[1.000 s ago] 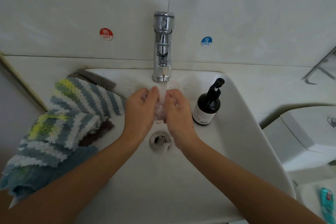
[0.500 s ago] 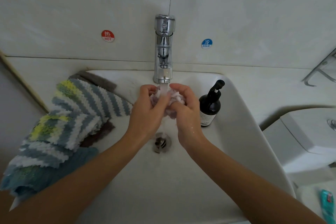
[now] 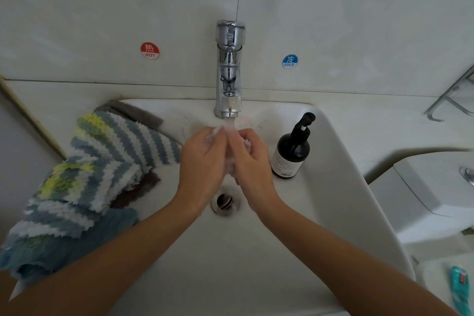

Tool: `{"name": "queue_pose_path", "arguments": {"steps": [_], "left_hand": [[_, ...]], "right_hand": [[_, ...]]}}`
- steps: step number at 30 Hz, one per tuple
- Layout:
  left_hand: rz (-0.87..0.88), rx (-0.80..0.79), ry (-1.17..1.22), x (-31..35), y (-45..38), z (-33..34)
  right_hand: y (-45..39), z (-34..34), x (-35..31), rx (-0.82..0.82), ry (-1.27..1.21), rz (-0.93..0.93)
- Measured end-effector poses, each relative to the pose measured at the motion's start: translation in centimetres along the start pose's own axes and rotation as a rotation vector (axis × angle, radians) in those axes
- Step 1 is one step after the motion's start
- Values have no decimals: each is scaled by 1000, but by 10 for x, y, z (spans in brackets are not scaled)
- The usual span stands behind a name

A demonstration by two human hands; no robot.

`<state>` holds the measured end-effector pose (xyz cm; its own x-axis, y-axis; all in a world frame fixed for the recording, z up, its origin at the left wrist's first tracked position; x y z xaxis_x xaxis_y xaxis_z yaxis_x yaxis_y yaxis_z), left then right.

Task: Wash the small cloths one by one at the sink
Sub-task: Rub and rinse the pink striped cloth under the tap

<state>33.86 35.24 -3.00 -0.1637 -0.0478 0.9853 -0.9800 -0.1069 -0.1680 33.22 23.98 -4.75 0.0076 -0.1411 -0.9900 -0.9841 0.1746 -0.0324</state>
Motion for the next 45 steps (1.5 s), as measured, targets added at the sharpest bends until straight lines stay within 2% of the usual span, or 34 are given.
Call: {"name": "queue_pose_path", "arguments": {"steps": [5,11,17,24,27,32,35,37,41,45], "left_hand": [[-21,3,6,-2,0,1],[14,8,38,1,3,2],[-58,-99,134,0,7,15],[-13,-110,224,3,9,15],[8,-96,179,2,7,12],[-9,-120,130,0,7,15],[-95,-97,51,-13,6,15],[-154,-90,-8,-24,6,14],[-143,-55,-20,-25,6,12],[-93,-1,22,-13,8,6]], "right_hand": [[-2,3,-5,3,-1,23],[-4,-10,1,80,-62,55],[-5,-20,-3,136,-183,6],[-2,-6,0,-8,-180,26],[-1,-7,-8,30,-52,-56],[-7,-15,3,77,-162,88],[-7,-17,14,70,-294,220],[-6,-17,15,41,-319,245],[-5,-16,9,79,-237,125],[-3,-2,1,20,-141,4]]}}
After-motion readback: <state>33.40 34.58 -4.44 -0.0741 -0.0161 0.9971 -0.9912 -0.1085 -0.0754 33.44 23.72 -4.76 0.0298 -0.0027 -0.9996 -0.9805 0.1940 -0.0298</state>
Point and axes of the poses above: each hand's wrist, its own y-axis away from the middle knuckle, its own z-axis out of the palm, x = y × z, the point moved 10 cm from there along -y, towards the middle knuckle, and after that the axes turned 4 degrees about y, right-handed, at the moved point
